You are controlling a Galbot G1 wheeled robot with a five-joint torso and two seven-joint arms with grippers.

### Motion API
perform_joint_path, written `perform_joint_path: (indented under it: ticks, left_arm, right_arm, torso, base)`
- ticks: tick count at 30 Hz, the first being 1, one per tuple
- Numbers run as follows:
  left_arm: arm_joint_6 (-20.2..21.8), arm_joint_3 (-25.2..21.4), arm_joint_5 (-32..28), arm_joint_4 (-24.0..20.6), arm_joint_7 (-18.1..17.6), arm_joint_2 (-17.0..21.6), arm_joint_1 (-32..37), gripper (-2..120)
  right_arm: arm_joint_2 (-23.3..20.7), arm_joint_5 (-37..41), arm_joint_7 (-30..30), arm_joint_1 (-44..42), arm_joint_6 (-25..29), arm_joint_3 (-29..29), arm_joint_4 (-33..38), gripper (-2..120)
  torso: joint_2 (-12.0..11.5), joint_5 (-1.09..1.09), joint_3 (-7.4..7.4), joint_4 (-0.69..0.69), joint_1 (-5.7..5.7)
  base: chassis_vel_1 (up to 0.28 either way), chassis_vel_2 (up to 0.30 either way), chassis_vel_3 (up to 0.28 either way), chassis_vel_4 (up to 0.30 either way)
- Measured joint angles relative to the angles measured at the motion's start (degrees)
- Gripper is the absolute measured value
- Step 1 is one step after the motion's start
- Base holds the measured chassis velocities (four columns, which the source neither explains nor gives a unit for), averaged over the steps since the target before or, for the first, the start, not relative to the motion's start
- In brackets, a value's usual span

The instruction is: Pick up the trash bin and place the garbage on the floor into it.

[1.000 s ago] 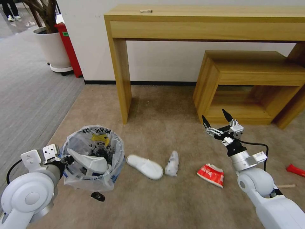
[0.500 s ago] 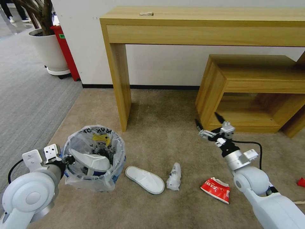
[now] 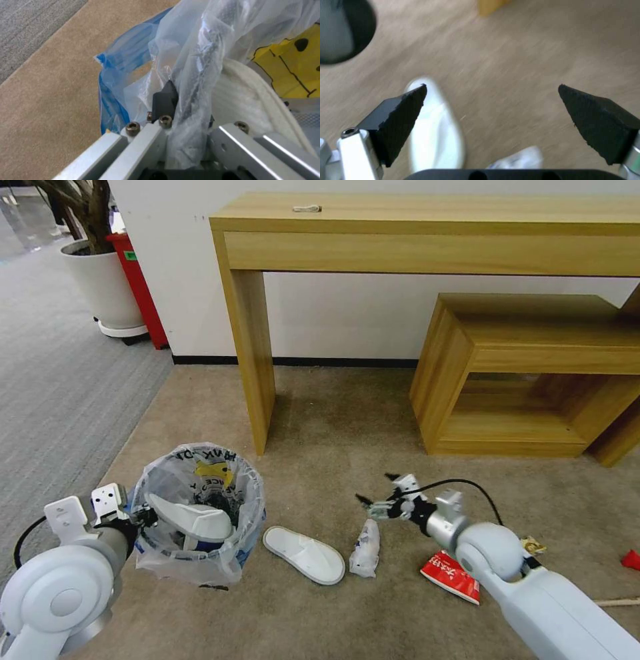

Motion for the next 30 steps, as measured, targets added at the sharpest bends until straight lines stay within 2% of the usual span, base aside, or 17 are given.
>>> perform_joint_path:
  ticks: [6, 11, 14, 30]
  left_arm:
    - [0.01, -0.37, 0.53, -0.3, 0.28, -0.3, 0.39, 0]
    - [0.02, -0.45, 0.54, -0.36, 0.3, -0.27, 0.35, 0]
    - [0.02, -0.49, 0.56, -0.4, 0.3, -0.25, 0.2, 0]
    - [0.03, -0.6, 0.82, 0.15, 0.46, -0.41, -0.1, 0]
  right_arm:
    - [2.02, -0.95, -8.01, 5.92, -5.68, -5.21, -5.61, 100]
    - [3.12, -0.99, -8.59, 8.29, -7.62, -7.58, -8.08, 100]
    - [5.84, -1.13, -7.96, 11.81, -9.92, -11.13, -13.14, 100]
    - [14.42, -9.63, -10.1, 16.6, -9.84, -17.62, -22.07, 100]
  torso:
    - [0.0, 0.0, 0.0, 0.0, 0.01]
    - [0.0, -0.01, 0.0, 0.0, 0.0]
    - [0.0, -0.01, 0.0, -0.01, 0.01]
    - [0.0, -0.01, 0.0, 0.0, 0.01]
  base:
    - [0.0, 0.0, 0.0, 0.0]
    - [0.0, 0.0, 0.0, 0.0]
    - [0.0, 0.0, 0.0, 0.0]
    - [0.0, 0.0, 0.0, 0.0]
